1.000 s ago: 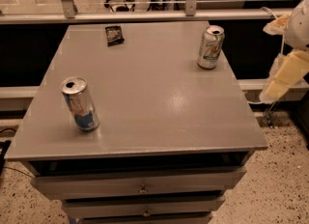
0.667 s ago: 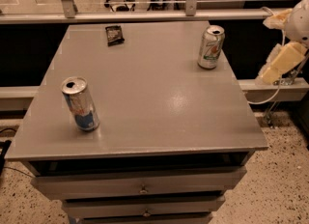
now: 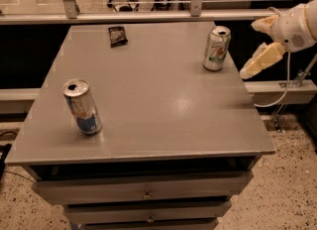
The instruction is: Knock 7up can over
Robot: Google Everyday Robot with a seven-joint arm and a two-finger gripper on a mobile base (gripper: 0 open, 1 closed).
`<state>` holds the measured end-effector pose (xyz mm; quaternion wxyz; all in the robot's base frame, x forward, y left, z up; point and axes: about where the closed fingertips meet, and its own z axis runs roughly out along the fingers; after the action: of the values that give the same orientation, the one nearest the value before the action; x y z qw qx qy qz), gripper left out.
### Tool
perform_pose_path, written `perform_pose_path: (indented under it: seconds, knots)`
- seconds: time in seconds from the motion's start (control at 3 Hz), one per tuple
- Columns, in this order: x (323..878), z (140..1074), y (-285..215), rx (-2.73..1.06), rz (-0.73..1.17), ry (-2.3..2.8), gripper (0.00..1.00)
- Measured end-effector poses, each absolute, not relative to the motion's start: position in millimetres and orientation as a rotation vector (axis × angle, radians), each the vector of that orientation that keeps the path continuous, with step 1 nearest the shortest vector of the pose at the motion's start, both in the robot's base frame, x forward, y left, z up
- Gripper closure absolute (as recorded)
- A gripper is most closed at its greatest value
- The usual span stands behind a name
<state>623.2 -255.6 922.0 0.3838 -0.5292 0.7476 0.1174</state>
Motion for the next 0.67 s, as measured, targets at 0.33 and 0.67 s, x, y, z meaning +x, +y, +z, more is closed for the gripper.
perform_pose_path:
  seconds: [0.33, 0.67]
  knots:
    - [647, 909, -241, -1.298, 0.376, 1.854, 0.0]
    - [661, 900, -227, -1.262, 0.46, 1.811, 0.0]
